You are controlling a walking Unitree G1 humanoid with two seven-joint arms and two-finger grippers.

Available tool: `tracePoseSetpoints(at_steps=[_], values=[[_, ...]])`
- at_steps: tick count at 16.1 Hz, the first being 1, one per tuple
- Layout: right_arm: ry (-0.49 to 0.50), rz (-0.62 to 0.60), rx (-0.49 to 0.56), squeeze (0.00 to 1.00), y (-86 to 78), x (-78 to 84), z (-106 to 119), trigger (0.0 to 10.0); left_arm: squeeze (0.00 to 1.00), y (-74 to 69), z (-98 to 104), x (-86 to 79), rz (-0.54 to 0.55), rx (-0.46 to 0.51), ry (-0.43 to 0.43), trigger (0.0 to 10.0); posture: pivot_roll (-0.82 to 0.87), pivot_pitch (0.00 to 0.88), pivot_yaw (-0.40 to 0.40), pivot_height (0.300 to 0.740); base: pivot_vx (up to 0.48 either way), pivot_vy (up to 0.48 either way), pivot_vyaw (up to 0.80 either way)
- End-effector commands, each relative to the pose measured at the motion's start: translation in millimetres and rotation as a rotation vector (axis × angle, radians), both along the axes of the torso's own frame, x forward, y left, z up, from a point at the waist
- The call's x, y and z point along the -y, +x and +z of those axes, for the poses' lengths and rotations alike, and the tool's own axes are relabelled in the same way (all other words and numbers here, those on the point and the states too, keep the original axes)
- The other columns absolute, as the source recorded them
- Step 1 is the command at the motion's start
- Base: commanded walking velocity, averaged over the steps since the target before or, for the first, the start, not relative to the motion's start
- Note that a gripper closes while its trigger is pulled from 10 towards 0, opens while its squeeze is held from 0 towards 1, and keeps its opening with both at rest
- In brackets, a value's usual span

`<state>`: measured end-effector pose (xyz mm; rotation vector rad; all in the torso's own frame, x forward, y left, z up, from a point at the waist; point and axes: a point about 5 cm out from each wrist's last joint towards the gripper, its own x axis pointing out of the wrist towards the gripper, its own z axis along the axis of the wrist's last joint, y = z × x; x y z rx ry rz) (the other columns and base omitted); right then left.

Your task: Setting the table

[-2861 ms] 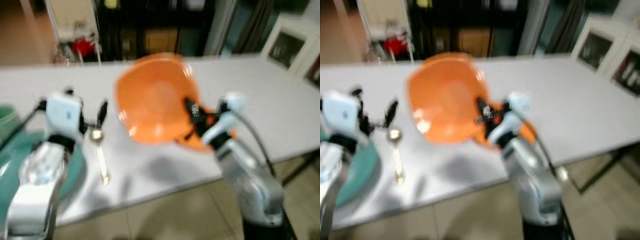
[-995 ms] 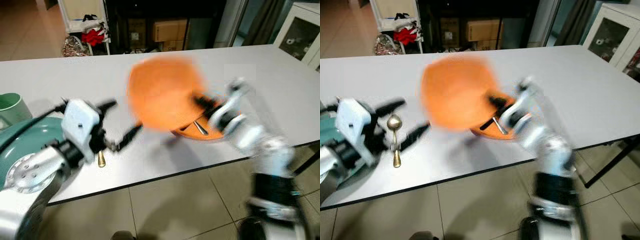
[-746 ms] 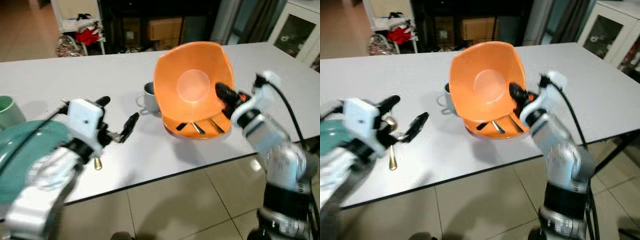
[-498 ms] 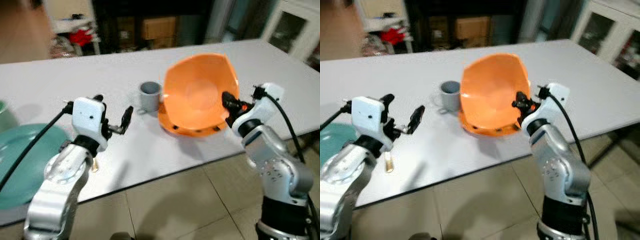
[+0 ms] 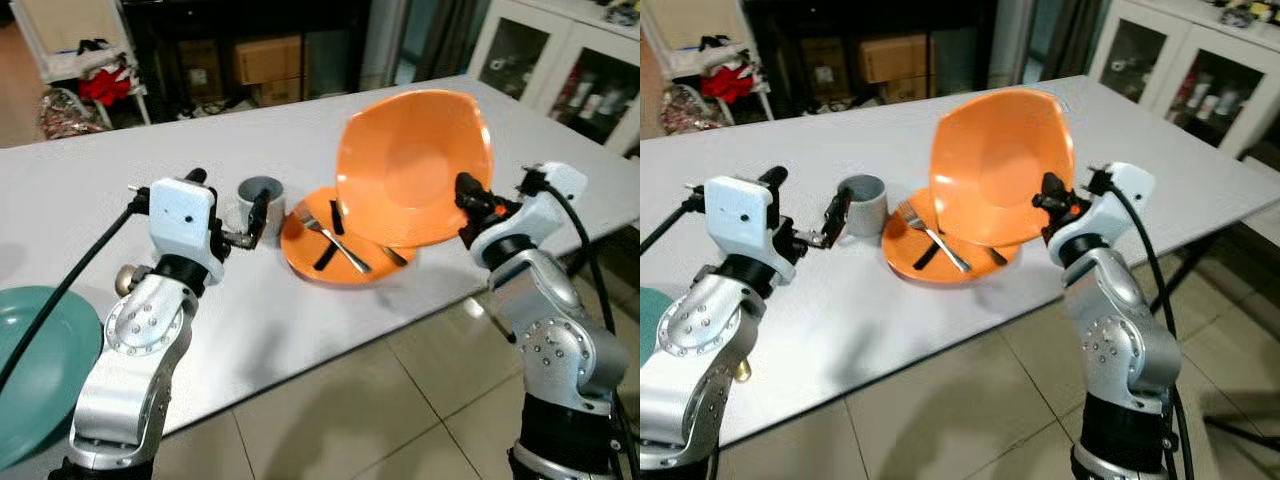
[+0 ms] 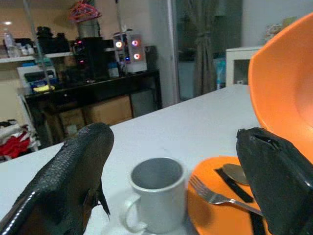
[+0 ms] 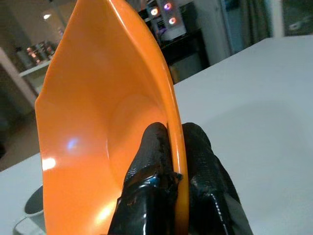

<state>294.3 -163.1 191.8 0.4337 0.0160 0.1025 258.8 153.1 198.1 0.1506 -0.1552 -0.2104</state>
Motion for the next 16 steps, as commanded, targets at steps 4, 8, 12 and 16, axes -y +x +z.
tracePoseSetpoints(at_steps=[4,8,12,16], values=[[-0.004,0.013,0.040,0.00,2.6,-3.5,7.1,10.0,0.00,2.3,-3.0,1.1,0.009,-0.003,-0.002,10.0,0.07,0.000,-0.054,0.740,0.408,0.000,0.00],[-0.012,0.024,0.043,0.00,1.3,-5.9,7.9,10.0,0.00,1.4,-4.3,2.1,-0.006,-0.010,0.001,10.0,0.06,0.000,-0.042,0.740,0.407,0.000,0.00],[-0.007,0.026,0.037,0.00,1.9,-5.9,7.4,10.0,0.00,1.5,-3.4,0.8,-0.001,-0.006,0.007,10.0,0.07,0.000,-0.048,0.740,0.397,0.000,0.00],[0.004,0.053,0.036,0.00,3.4,-9.7,8.7,10.0,0.00,-0.8,-1.7,-1.1,0.005,-0.002,0.020,10.0,0.08,0.000,-0.049,0.740,0.259,0.000,0.00]])
